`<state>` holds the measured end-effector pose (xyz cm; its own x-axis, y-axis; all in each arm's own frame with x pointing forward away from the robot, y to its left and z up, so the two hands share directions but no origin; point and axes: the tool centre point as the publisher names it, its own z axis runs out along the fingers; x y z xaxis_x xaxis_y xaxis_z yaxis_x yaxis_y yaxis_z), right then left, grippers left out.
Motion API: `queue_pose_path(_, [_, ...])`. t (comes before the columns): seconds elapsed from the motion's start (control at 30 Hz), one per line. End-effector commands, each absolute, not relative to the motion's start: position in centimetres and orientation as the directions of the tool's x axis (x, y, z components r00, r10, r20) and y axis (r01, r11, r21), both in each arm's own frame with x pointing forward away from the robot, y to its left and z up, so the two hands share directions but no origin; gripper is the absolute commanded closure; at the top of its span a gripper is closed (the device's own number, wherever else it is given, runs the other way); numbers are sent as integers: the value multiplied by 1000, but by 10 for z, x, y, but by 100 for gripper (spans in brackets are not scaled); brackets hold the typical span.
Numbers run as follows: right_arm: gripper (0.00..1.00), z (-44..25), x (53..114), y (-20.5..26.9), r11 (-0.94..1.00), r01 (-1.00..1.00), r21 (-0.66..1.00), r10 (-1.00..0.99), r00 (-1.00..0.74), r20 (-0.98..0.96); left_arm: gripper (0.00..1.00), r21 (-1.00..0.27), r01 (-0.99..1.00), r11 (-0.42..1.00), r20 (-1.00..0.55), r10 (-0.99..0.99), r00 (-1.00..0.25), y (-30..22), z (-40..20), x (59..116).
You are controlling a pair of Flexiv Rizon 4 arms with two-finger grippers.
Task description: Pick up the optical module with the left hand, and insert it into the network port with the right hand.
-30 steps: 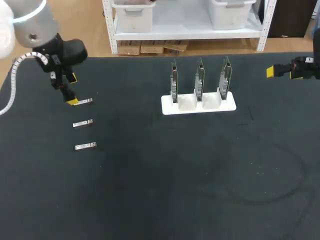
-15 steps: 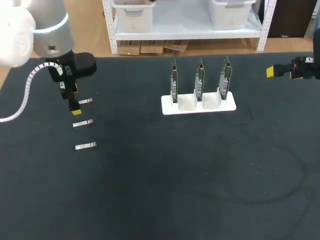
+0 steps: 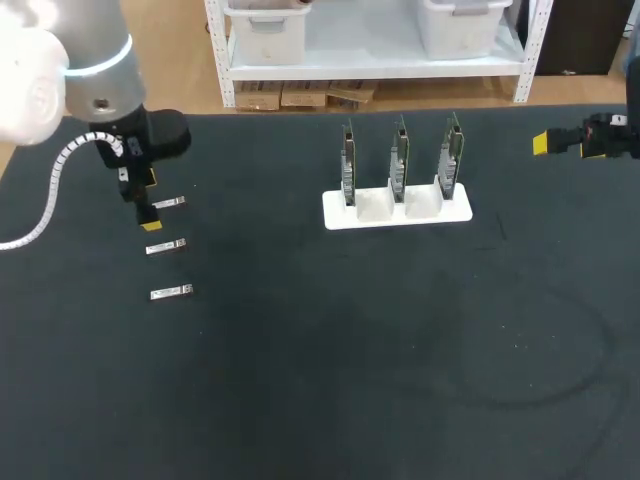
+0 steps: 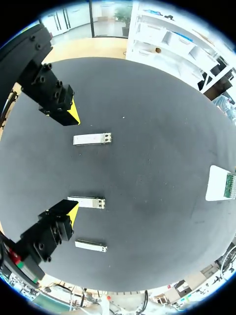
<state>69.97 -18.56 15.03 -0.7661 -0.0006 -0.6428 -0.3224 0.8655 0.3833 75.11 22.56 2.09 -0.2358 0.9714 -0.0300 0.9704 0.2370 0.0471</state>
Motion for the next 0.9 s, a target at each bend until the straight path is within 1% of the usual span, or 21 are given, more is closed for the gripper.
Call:
queue_pose_path(0.03, [0, 150, 700, -186, 866, -322, 383, -1, -766, -643, 0, 37, 971, 237, -27, 971, -236, 224, 16, 760])
queue_pose_path(0.33, [0, 150, 700, -186, 866, -322, 383, -1, -766, -643, 0, 27, 959, 281, -28, 960, -280, 228, 11, 770])
queue_pose_path(0.9, [0, 150, 700, -186, 866, -322, 383, -1, -766, -643, 0, 21, 961, 274, -36, 961, -274, 225, 3, 775])
